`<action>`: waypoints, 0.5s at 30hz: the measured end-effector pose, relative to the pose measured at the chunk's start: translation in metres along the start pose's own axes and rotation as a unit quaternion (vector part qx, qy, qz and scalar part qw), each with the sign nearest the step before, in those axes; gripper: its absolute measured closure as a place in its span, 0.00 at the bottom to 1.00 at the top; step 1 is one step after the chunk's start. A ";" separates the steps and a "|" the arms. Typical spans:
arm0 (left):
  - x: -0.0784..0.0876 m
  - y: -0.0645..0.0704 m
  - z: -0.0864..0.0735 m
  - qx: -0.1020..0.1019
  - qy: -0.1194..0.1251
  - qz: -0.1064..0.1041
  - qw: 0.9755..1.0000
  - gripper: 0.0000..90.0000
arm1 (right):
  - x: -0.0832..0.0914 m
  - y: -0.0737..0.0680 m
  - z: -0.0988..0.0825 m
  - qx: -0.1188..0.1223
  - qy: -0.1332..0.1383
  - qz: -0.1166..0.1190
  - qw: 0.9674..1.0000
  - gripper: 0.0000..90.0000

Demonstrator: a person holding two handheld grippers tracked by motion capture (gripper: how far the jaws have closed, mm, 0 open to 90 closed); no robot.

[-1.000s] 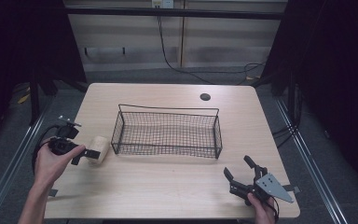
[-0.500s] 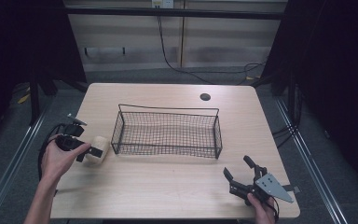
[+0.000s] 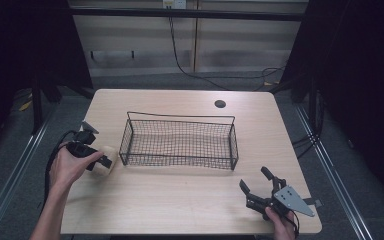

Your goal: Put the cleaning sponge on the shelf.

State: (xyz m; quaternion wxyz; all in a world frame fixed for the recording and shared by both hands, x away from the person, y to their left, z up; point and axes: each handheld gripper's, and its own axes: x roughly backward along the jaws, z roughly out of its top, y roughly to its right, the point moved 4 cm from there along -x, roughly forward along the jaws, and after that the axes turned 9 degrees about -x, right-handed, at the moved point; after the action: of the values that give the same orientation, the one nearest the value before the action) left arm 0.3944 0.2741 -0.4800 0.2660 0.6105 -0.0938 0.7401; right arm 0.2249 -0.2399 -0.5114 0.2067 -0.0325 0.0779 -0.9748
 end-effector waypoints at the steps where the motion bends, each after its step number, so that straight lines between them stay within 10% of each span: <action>1: -0.001 0.000 0.001 -0.001 0.001 -0.001 1.000 0.20 | 0.000 0.000 0.000 0.000 0.002 -0.001 1.000 0.15; 15: -0.015 0.001 0.004 0.003 -0.037 -0.004 0.999 0.28 | -0.001 0.000 0.000 0.001 -0.001 0.002 1.000 0.15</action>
State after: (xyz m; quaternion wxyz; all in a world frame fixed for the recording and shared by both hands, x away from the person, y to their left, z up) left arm 0.3988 0.2670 -0.4929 0.2637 0.6387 -0.0990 0.7160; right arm 0.2255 -0.2395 -0.5114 0.2090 -0.0333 0.0768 -0.9743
